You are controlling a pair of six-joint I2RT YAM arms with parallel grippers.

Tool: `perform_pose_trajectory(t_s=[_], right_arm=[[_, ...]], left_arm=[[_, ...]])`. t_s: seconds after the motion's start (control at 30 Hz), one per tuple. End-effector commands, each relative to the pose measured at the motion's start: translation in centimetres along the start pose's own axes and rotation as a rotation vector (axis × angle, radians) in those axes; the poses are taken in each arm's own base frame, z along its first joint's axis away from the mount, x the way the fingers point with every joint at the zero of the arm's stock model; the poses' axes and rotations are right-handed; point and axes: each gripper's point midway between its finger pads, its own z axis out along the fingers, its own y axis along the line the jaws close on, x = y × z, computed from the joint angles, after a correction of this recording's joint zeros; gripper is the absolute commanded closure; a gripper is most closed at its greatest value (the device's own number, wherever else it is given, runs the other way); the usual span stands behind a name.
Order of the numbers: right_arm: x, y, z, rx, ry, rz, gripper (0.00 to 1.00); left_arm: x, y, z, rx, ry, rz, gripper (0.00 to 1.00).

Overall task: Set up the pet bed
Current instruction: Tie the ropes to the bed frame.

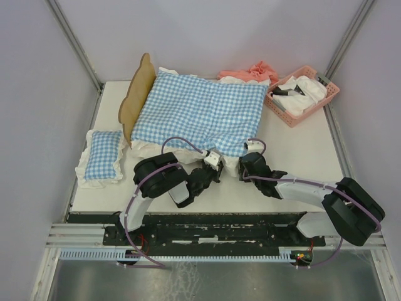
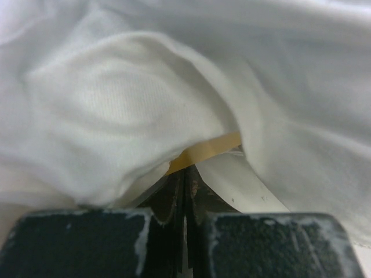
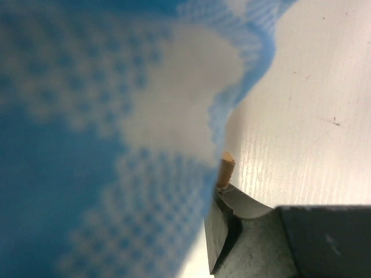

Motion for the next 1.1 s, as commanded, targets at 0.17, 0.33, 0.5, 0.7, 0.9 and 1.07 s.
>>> perform_pose_trajectory(t_s=[0.17, 0.33, 0.5, 0.7, 0.9, 1.07], right_arm=[[-1.3, 1.8, -0.1, -0.070, -0.049, 0.106, 0.68], [-1.2, 1.1, -0.8, -0.052, -0.073, 0.143, 0.65], [-3.0, 0.2, -3.0, -0.046, -0.138, 0.113, 0.61], [-2.3, -0.5, -3.5, -0.053, -0.170, 0.149, 0.64], [-1.7, 1.9, -3.3, -0.130, -0.236, 0.159, 0.65], [-1.8, 4.2, -3.3, -0.150, -0.275, 0.148, 0.66]], left_arm=[[-2.7, -0.6, 0.2, -0.002, -0.072, -0.082, 0.97], [-2.8, -0.6, 0.1, -0.002, -0.076, -0.086, 0.97], [-2.6, -0.6, 0.1, -0.002, -0.074, -0.091, 0.97], [-2.4, -0.6, 0.1, -0.001, -0.080, -0.110, 0.97], [-2.4, -0.8, 0.1, 0.005, -0.081, -0.126, 0.97], [-2.6, -0.9, 0.1, 0.012, -0.085, -0.137, 0.97]])
